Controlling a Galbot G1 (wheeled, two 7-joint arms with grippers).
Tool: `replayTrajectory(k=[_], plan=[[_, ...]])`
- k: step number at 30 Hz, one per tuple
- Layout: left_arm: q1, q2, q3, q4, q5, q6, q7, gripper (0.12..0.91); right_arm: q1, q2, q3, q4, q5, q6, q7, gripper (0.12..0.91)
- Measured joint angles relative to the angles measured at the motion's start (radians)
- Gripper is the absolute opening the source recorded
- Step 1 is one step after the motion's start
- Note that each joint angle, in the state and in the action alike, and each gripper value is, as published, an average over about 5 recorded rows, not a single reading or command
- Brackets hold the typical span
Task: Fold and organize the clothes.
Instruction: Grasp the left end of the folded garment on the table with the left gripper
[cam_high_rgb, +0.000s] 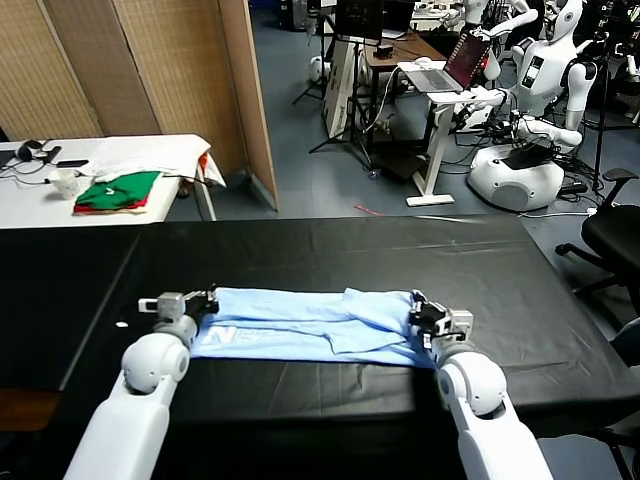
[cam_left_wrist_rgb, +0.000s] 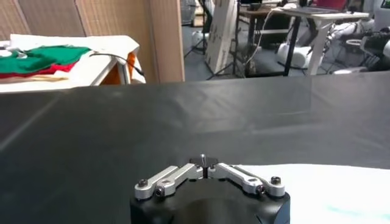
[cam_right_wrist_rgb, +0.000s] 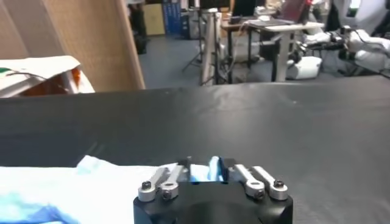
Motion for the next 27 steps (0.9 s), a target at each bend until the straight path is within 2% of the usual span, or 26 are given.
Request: replayTrajectory(k=[3, 6, 8, 10, 14, 18, 27], plan=[[0.017, 0.01, -0.017, -0.017, 0.009, -0.012, -0.006, 0.588, -0.017, -0.018, 0.01, 0.035, 0.011, 0.0, -0.004, 0.882], [0.036, 0.015, -0.037, -0.034, 0.014, -0.025, -0.019, 0.755, -0.043, -0.032, 0.023, 0.079, 0.023, 0.001, -0.007, 0.902], [0.05, 0.015, -0.053, -0.046, -0.002, -0.023, -0.025, 0.838, -0.065, -0.036, 0.032, 0.112, 0.028, 0.001, -0.01, 0.906], [0.068, 0.012, -0.072, -0.059, -0.037, -0.006, -0.02, 0.888, -0.086, -0.036, 0.042, 0.141, 0.032, 0.002, -0.013, 0.907], [0.115, -0.001, -0.118, -0.092, -0.148, 0.029, 0.002, 0.906, -0.127, -0.031, 0.06, 0.186, 0.036, 0.007, -0.016, 0.907], [0.155, -0.01, -0.158, -0.104, -0.236, 0.03, 0.016, 0.907, -0.158, -0.03, 0.075, 0.216, 0.04, 0.011, -0.017, 0.907], [0.212, -0.033, -0.192, -0.121, -0.258, 0.009, 0.03, 0.907, -0.172, -0.027, 0.079, 0.235, 0.043, 0.014, -0.017, 0.907]])
